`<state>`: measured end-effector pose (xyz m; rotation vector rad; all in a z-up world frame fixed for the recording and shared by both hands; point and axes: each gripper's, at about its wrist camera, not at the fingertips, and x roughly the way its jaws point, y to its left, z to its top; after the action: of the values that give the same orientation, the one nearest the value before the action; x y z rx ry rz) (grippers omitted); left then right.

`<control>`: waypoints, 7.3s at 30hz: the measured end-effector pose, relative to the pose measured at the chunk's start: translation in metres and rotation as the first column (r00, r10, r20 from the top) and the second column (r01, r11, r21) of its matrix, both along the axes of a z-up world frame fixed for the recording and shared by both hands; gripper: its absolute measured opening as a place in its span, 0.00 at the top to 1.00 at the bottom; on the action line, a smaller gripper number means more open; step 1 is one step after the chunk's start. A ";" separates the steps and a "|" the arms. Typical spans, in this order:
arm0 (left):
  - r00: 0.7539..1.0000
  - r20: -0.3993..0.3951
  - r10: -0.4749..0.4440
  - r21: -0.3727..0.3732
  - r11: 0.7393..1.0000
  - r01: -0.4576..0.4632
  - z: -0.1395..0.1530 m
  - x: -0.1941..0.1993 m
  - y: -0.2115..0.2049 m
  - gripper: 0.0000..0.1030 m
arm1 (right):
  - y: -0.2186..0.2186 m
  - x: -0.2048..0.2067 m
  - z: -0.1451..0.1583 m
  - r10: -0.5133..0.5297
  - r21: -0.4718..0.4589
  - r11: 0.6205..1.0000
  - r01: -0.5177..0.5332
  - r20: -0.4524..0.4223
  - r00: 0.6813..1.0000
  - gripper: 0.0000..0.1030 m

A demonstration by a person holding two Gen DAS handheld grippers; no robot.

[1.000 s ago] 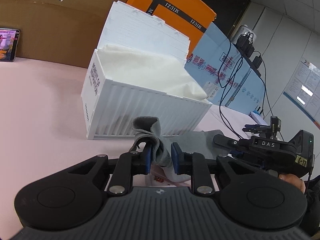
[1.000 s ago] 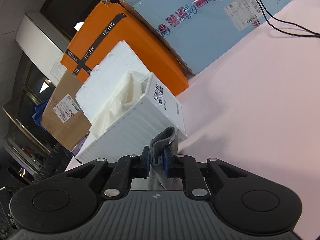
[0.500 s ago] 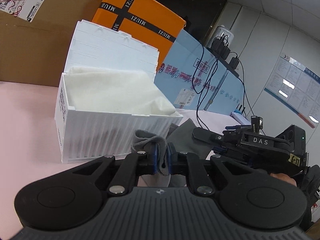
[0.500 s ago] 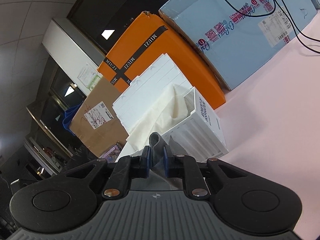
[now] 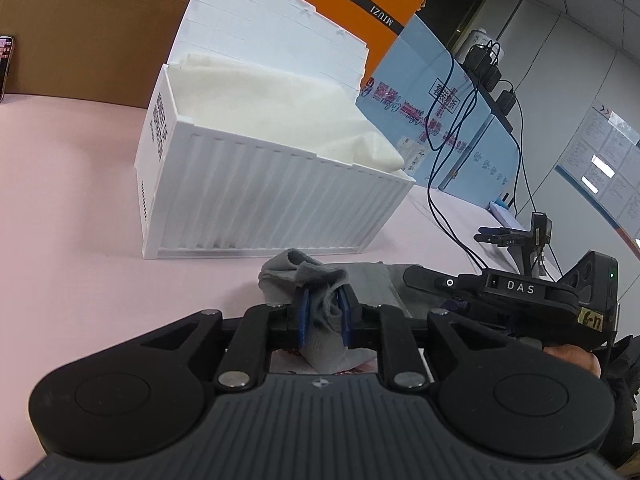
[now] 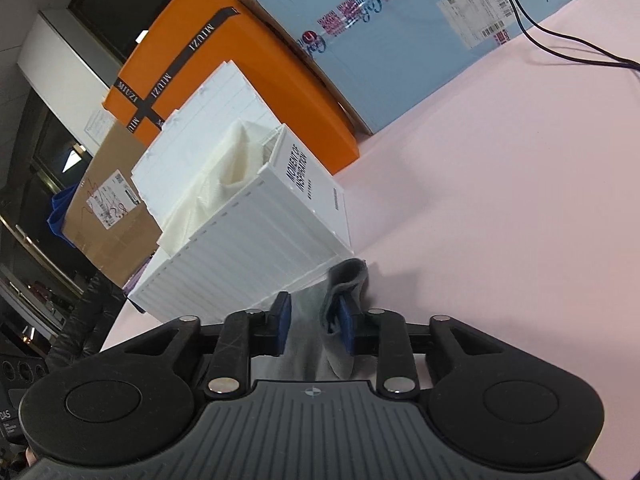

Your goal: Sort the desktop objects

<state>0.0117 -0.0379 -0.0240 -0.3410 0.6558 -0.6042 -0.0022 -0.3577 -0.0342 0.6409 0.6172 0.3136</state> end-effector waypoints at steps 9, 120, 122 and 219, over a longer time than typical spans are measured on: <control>0.998 -0.023 0.050 0.015 0.999 -0.050 -0.010 0.001 0.006 0.62 | 0.006 0.000 -0.003 0.017 -0.056 0.998 -0.017 -0.001 1.000 0.58; 0.916 0.150 0.372 0.328 0.855 -0.401 0.022 0.123 0.007 0.00 | 0.063 0.101 0.053 0.070 -0.529 0.839 0.124 0.332 0.941 0.25; 0.914 0.159 0.374 0.324 0.854 -0.406 0.022 0.122 0.007 0.00 | 0.061 0.103 0.053 0.065 -0.520 0.846 0.120 0.324 0.944 0.23; 0.840 0.399 0.368 0.075 0.900 -0.429 0.106 0.107 0.048 0.00 | 0.023 0.170 0.099 0.052 -0.123 0.992 -0.001 0.418 0.907 0.00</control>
<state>0.1191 0.0101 0.0824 -0.1921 0.2439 -0.1984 0.1680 -0.3345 0.0647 0.4293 0.2266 0.4234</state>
